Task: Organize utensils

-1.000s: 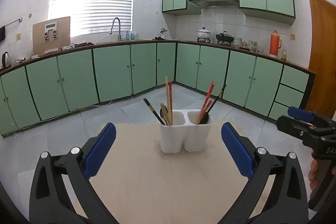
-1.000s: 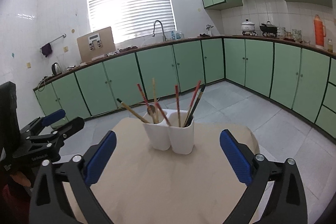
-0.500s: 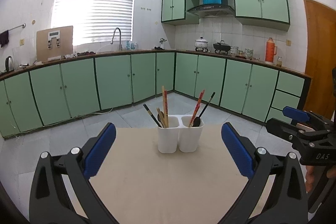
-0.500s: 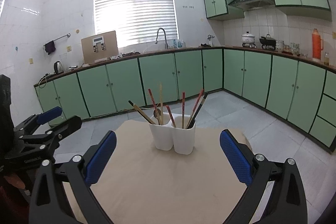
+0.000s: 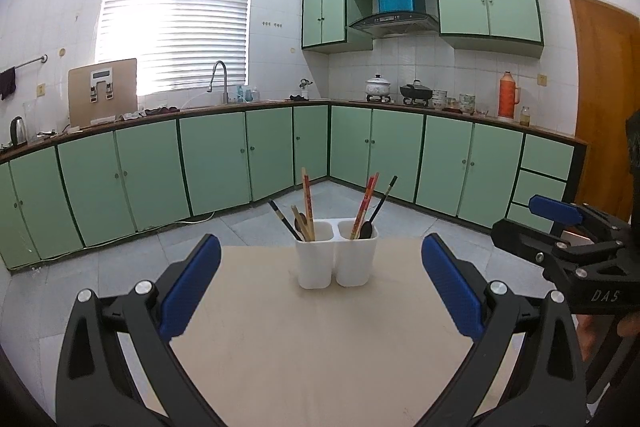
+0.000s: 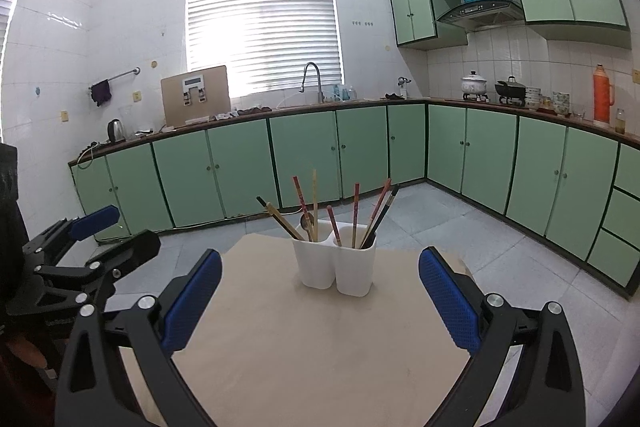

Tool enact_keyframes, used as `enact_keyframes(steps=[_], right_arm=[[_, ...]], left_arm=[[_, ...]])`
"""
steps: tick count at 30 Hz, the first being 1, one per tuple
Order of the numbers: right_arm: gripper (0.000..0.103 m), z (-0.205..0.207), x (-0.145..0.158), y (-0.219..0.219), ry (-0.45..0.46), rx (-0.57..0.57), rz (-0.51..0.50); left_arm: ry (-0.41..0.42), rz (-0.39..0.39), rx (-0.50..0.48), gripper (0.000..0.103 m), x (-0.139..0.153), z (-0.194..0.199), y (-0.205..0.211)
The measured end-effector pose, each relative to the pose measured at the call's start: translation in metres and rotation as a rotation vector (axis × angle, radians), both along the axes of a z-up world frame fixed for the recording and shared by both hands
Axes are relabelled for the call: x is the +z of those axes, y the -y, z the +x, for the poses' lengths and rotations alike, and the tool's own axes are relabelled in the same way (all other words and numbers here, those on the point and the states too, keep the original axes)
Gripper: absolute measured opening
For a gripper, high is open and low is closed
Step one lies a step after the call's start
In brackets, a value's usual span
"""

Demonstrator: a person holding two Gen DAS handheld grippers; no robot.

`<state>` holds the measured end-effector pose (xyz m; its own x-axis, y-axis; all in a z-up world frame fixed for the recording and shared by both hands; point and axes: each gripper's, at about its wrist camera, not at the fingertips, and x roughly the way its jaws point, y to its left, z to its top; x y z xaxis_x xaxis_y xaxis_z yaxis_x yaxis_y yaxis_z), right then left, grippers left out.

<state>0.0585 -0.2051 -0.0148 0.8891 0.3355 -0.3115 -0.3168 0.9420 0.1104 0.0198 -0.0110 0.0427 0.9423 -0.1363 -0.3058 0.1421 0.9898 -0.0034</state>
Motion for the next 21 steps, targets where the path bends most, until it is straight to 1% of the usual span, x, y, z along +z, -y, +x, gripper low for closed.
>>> enact_keyframes(steps=[21], right_arm=[[0.097, -0.0027, -0.0012, -0.0021, -0.001, 0.006, -0.014]], left_arm=[[-0.008, -0.014, 0.013, 0.097, -0.002, 0.0009, -0.0037]])
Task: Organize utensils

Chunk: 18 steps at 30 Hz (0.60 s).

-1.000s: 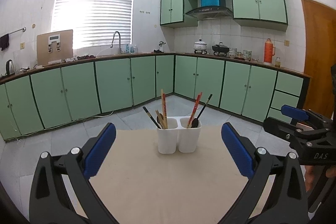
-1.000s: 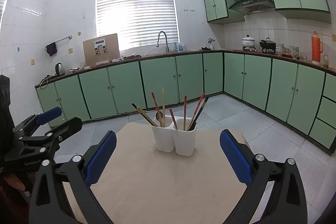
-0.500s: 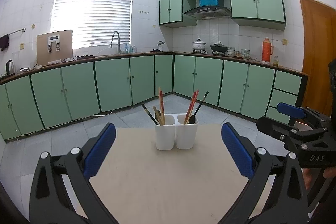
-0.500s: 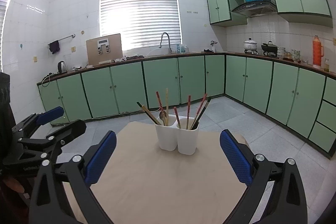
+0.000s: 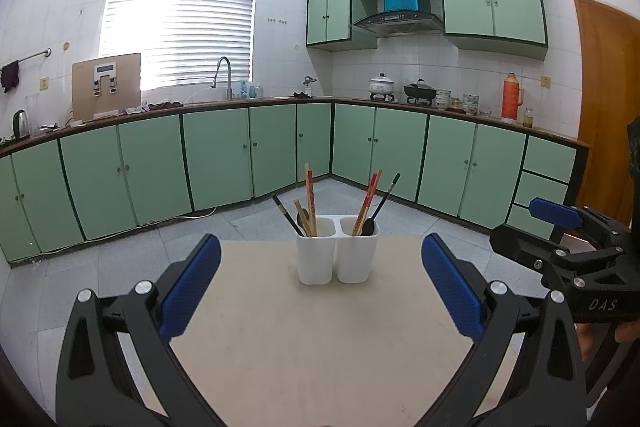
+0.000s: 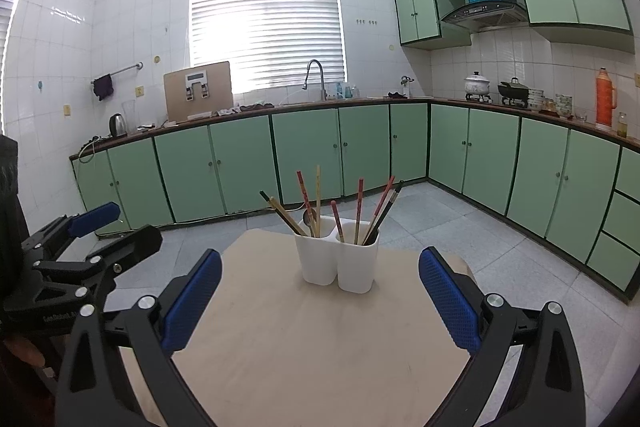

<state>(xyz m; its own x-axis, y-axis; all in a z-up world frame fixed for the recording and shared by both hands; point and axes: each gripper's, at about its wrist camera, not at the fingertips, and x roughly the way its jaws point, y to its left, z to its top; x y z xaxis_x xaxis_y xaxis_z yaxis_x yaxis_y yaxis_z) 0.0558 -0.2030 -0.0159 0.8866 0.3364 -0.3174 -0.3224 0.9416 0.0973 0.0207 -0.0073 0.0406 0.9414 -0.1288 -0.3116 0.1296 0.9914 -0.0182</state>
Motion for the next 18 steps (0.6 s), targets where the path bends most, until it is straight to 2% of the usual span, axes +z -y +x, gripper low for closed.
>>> enact_keyframes(steps=[18], right_arm=[[0.097, 0.0, -0.0002, -0.0007, 0.001, 0.001, -0.002]], left_arm=[[0.002, -0.002, 0.001, 0.097, -0.0002, -0.001, -0.0026]])
